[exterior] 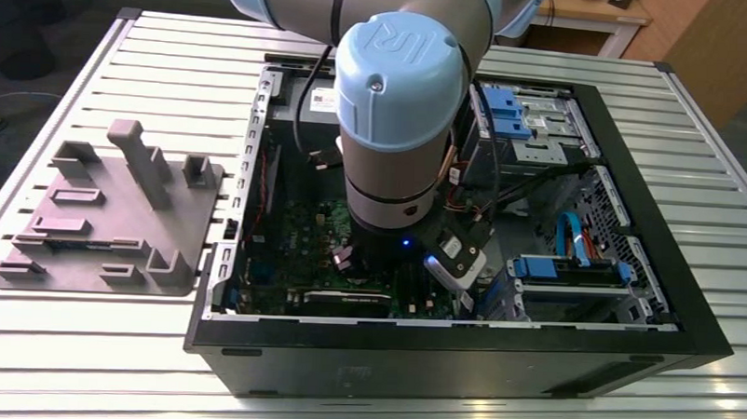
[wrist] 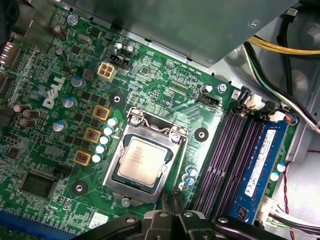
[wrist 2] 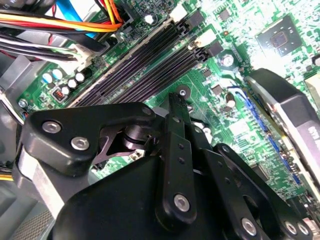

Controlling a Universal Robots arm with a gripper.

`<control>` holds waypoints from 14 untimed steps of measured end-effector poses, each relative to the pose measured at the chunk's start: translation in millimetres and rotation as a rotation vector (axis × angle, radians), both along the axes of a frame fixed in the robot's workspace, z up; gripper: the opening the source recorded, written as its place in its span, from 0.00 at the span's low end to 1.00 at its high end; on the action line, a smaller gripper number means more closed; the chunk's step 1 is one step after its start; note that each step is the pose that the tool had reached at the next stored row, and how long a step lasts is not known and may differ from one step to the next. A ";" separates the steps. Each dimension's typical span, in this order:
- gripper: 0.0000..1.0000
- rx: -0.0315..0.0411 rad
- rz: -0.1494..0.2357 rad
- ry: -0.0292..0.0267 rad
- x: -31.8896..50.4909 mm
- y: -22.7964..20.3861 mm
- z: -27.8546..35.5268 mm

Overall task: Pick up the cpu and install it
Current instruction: 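Install the first cpu locking lever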

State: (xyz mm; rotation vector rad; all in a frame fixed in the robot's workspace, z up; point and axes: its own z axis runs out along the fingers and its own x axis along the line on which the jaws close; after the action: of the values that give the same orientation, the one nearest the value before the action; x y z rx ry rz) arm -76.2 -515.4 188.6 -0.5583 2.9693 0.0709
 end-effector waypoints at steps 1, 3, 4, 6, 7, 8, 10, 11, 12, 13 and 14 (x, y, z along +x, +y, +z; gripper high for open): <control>0.11 0.0001 -0.002 0.0000 0.0 0.0 0.3; 0.11 0.0005 -0.006 0.0001 0.0 -0.1 1.4; 0.11 0.0006 -0.008 0.0003 -0.1 -0.1 2.5; 0.11 0.0007 -0.012 0.0000 -0.1 0.0 4.4; 0.11 0.0007 -0.014 0.0001 0.0 -0.1 5.3; 0.11 0.0007 -0.015 0.0000 0.0 0.0 6.0; 0.11 0.0017 -0.017 -0.0001 0.0 0.1 6.5; 0.11 0.0019 -0.018 0.0000 0.0 0.2 6.7; 0.11 0.0022 -0.019 0.0001 0.0 0.5 6.8; 0.11 0.0025 -0.020 0.0001 -0.1 1.0 6.8; 0.11 0.0025 -0.020 0.0001 -0.1 1.4 6.9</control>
State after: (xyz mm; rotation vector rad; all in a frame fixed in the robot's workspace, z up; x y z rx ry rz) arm -76.2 -514.0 195.5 -0.5279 2.9739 0.0728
